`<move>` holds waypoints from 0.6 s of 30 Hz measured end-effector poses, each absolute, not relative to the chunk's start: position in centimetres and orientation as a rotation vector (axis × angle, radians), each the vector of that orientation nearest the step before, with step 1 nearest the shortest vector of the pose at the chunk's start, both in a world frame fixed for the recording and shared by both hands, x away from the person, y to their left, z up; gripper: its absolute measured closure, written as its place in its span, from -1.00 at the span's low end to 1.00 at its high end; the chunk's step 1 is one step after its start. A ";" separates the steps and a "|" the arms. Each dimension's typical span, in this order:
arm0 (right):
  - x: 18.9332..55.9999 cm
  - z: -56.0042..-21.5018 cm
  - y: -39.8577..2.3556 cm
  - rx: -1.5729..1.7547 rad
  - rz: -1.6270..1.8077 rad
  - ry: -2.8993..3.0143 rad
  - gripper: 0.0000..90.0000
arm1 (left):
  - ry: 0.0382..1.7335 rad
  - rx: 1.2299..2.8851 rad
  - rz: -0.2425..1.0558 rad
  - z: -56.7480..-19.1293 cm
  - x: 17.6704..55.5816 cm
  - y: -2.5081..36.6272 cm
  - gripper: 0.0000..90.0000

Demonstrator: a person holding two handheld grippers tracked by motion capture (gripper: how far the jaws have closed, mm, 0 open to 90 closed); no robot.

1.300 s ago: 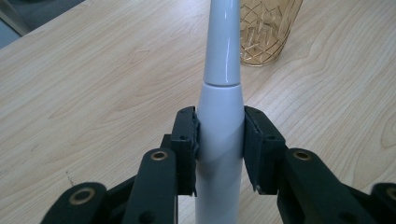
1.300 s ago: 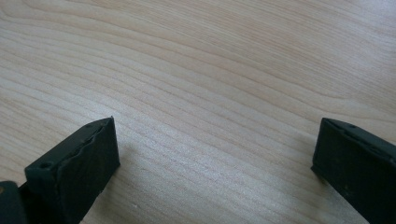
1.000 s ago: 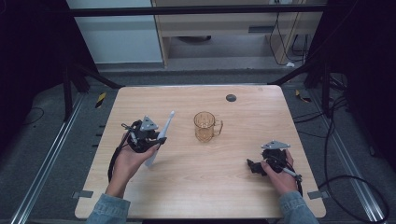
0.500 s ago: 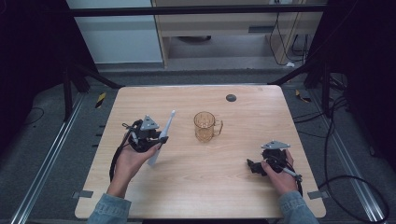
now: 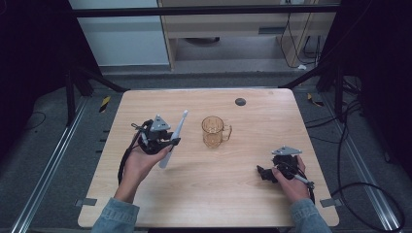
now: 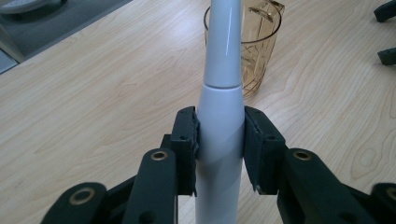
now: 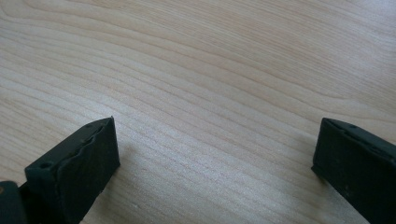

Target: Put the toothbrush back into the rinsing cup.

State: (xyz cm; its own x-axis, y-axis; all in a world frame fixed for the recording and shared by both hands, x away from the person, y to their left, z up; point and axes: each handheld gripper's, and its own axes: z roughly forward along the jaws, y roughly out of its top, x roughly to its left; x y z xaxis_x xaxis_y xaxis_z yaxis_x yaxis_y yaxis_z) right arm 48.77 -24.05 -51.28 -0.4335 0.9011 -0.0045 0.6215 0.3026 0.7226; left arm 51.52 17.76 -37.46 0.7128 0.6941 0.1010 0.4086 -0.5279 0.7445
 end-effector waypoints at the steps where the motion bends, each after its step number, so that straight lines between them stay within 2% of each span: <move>1: 48.8 -51.3 -24.1 1.358 0.920 2.165 -0.99 | 0.832 2.193 0.508 -37.3 51.7 17.6 0.49; 9: 48.8 -51.3 -24.1 1.350 0.918 2.166 -0.99 | 0.821 2.190 0.483 -36.5 52.9 16.2 0.49; 18: 48.7 -51.2 -24.0 1.372 0.927 2.168 -0.99 | 0.792 2.174 0.512 -34.1 54.3 14.4 0.49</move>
